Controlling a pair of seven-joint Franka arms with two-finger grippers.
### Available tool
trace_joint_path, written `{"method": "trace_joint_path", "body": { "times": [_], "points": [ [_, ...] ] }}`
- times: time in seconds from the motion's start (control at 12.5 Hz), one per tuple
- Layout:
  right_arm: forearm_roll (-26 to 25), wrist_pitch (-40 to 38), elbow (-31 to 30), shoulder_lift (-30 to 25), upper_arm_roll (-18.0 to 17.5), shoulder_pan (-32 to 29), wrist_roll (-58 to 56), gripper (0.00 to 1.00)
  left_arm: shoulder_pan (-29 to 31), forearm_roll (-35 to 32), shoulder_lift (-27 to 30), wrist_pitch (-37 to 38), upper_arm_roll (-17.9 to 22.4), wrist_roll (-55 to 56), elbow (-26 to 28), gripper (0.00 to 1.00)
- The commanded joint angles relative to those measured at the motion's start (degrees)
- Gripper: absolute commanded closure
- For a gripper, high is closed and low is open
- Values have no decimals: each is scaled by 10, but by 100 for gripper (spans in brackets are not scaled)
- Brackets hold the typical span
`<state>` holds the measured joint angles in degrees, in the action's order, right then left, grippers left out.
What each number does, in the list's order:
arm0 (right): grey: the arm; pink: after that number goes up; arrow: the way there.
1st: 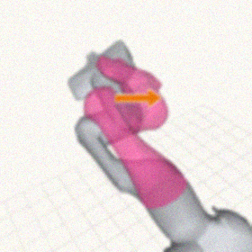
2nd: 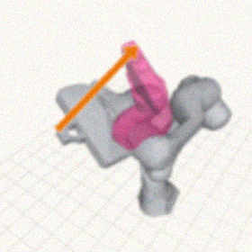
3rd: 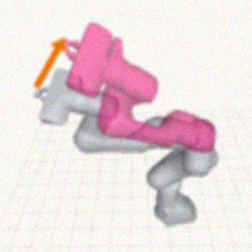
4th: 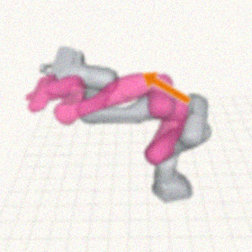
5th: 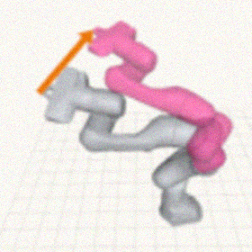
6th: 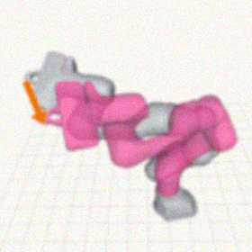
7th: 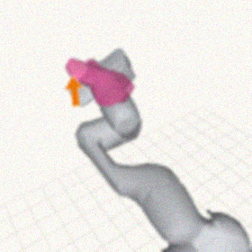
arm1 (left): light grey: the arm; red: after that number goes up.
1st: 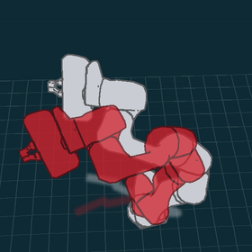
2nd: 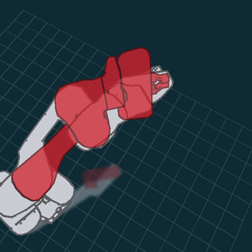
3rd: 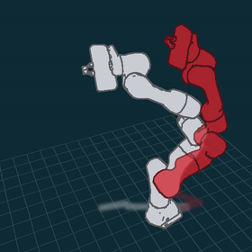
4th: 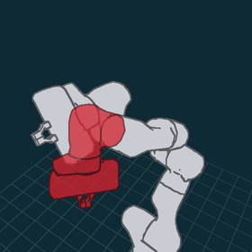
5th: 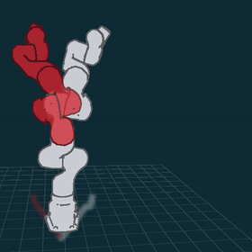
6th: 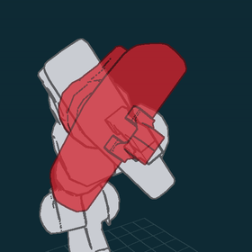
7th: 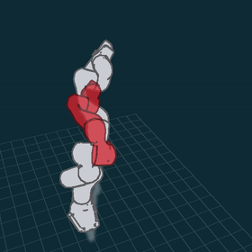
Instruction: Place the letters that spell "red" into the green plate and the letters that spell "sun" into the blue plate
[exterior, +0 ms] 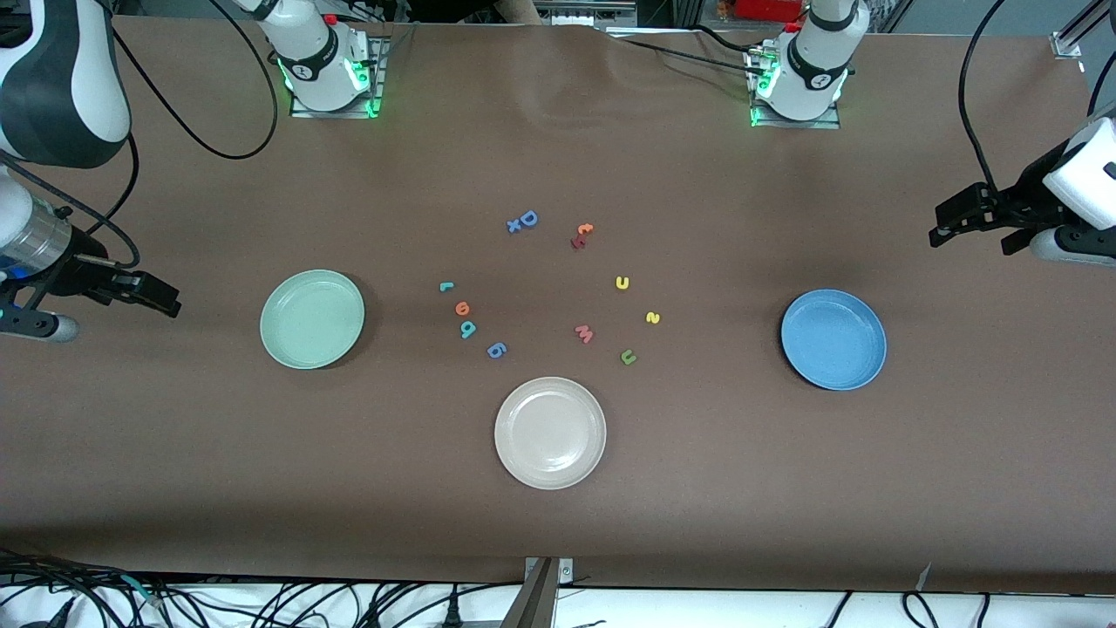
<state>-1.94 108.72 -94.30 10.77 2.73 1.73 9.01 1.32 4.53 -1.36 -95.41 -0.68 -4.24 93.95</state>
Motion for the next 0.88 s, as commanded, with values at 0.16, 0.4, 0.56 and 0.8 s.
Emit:
{"method": "trace_joint_path", "body": {
  "times": [0.16, 0.4, 0.56, 0.8],
  "points": [
    [7, -5, -6, -8, -16, -4, 7, 1, -4, -15, -6, 11, 1, -1, -15, 0],
    [7, -6, -8, -8, -26, -4, 8, 1, -4, -15, -6, 11, 1, 0, -15, 0],
    [7, -6, -10, -7, -40, -4, 40, 1, -4, -15, -6, 11, 1, -1, -15, 0],
    [7, -6, -19, -6, -78, -4, 112, 1, -3, -15, -6, 11, 1, -1, -15, 0]
  ]
}}
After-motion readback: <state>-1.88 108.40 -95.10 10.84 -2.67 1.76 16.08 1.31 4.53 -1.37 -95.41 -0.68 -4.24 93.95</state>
